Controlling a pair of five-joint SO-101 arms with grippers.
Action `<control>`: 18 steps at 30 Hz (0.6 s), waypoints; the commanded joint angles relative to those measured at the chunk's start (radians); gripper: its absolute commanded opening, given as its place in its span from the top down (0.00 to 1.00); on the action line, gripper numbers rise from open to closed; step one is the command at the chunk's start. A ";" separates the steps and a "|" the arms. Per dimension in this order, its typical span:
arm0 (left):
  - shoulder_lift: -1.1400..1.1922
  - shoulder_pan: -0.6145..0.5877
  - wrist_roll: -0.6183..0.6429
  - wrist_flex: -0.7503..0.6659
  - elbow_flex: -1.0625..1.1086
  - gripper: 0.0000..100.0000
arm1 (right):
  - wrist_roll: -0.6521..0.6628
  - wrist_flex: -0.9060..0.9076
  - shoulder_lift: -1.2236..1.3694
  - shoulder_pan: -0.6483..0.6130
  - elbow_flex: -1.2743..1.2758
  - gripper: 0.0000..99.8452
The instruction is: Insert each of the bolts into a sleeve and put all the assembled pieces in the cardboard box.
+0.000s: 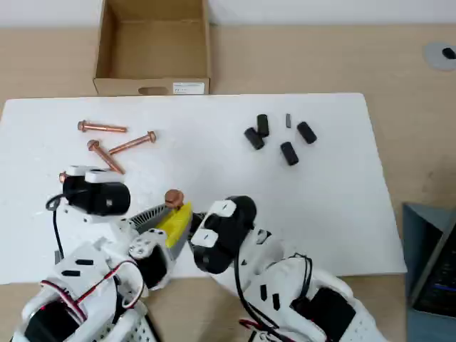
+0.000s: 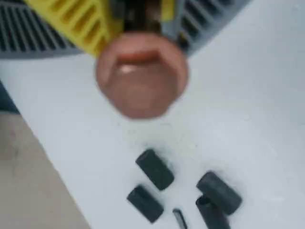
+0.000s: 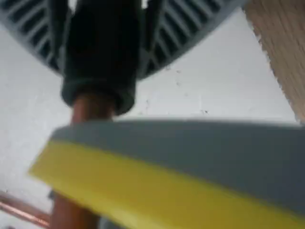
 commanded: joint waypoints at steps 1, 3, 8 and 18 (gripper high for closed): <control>-0.001 0.005 -0.028 0.018 -0.031 1.00 | 0.006 -0.041 -0.053 -0.008 -0.010 0.99; -0.001 0.005 -0.037 0.029 -0.025 1.00 | 0.006 -0.041 -0.053 -0.008 -0.010 0.99; -0.001 -0.006 -0.029 0.069 -0.031 0.96 | 0.006 -0.041 -0.053 -0.008 -0.008 0.99; 0.001 -0.137 -0.035 0.075 -0.049 0.81 | 0.006 -0.041 -0.053 -0.008 -0.007 0.99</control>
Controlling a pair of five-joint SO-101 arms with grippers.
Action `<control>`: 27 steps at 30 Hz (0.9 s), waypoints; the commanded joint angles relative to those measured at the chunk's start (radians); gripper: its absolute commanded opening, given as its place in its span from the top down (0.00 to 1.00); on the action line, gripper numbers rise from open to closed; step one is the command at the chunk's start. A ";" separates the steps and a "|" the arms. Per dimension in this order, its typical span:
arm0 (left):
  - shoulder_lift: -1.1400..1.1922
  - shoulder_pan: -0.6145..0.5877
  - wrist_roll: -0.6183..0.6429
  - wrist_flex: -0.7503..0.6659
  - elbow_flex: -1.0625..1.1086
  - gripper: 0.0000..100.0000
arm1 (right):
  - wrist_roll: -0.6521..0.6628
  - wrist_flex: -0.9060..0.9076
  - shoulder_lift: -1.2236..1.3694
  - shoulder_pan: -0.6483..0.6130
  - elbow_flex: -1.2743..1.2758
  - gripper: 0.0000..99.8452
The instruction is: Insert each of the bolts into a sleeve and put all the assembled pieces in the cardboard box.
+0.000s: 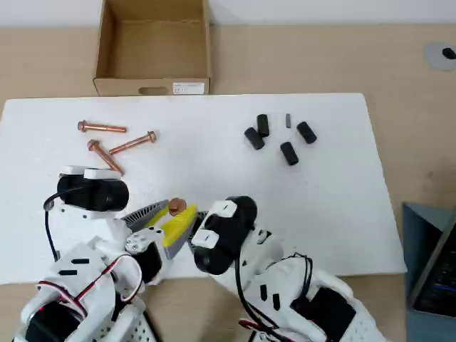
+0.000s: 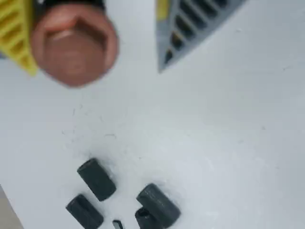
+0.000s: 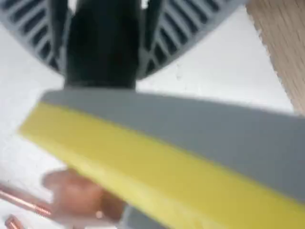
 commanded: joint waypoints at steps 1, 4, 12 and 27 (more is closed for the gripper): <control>-0.001 -0.021 0.002 0.003 -0.051 0.81 | 0.005 -0.031 -0.051 -0.008 -0.005 0.99; -0.001 -0.025 0.005 0.002 -0.075 0.81 | 0.005 -0.031 -0.051 -0.007 -0.004 0.99; -0.001 -0.021 0.006 0.012 -0.137 0.81 | 0.005 -0.031 -0.051 -0.007 0.008 0.99; -0.001 -0.130 -0.015 0.043 -0.209 1.00 | 0.000 -0.031 -0.053 0.090 -0.004 0.99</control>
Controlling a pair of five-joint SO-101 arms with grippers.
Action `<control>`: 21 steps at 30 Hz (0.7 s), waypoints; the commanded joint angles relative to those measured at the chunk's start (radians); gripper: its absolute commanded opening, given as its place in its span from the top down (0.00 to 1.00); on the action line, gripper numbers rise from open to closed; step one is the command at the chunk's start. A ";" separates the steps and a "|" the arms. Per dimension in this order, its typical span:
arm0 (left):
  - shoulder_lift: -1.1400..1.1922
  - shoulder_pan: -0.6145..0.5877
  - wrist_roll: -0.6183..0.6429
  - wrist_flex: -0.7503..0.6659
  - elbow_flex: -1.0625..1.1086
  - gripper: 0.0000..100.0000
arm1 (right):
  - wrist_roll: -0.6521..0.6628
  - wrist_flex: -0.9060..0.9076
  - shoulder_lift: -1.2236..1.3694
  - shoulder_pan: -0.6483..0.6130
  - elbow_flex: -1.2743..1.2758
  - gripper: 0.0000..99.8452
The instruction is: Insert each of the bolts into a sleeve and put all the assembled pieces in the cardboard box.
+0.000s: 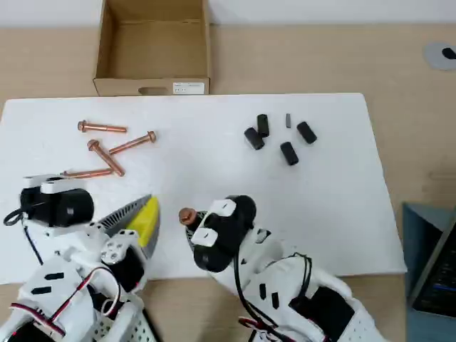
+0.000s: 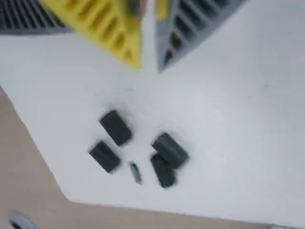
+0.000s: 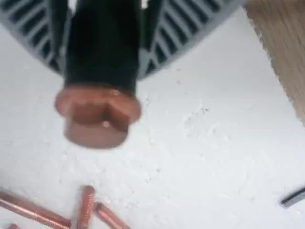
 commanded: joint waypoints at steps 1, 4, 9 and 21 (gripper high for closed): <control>-0.001 -0.098 -0.044 0.000 -0.041 1.00 | 0.000 -0.031 -0.053 0.094 -0.027 0.99; -0.001 -0.222 -0.146 -0.005 -0.020 1.00 | 0.000 -0.018 -0.045 0.174 -0.053 0.99; -0.002 -0.466 -0.261 -0.005 0.091 1.00 | 0.003 0.006 -0.044 0.282 -0.077 0.99; -0.004 -0.640 -0.331 -0.031 0.448 1.00 | -0.002 -0.049 0.384 0.369 -0.387 0.99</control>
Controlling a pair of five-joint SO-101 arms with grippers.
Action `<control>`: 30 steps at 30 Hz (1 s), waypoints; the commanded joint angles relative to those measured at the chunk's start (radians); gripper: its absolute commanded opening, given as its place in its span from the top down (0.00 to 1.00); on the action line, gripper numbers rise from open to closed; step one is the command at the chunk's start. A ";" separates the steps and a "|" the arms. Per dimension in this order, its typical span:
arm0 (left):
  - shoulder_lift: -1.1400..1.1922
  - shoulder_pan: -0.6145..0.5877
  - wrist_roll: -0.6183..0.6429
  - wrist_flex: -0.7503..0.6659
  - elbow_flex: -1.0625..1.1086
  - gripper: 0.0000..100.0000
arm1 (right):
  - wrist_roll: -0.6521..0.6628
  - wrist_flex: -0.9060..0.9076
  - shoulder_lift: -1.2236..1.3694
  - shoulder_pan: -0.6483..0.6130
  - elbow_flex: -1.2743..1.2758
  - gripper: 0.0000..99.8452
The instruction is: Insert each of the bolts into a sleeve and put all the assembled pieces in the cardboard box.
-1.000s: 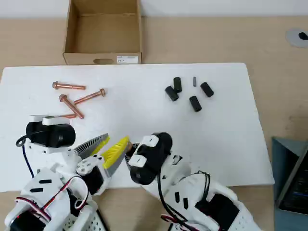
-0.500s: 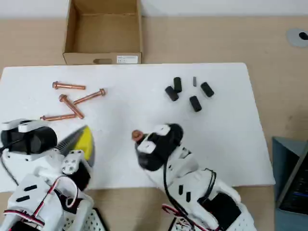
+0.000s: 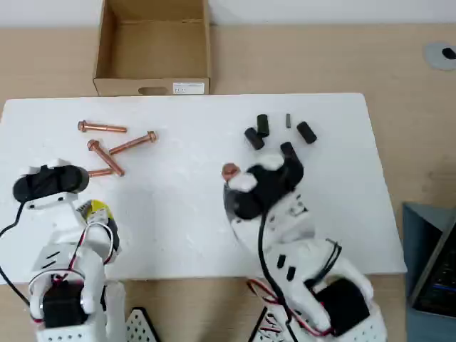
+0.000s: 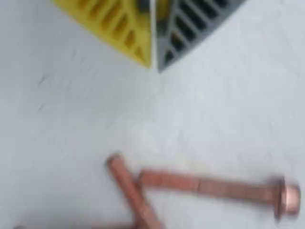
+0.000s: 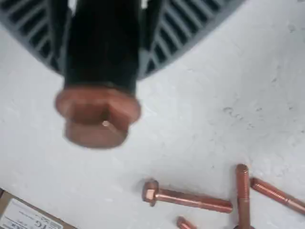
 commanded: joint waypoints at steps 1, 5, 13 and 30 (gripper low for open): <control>-0.005 -0.012 -0.005 -0.051 0.060 1.00 | 0.003 -0.066 0.182 0.028 -0.163 0.99; -0.005 -0.012 -0.008 -0.109 0.141 1.00 | 0.023 -0.152 0.374 0.028 -0.252 0.99; -0.005 -0.017 -0.005 -0.184 0.230 1.00 | 0.137 -0.331 0.742 0.047 -0.466 0.99; -0.005 -0.020 -0.003 -0.183 0.292 1.00 | 0.216 -0.476 1.690 0.147 -1.267 0.99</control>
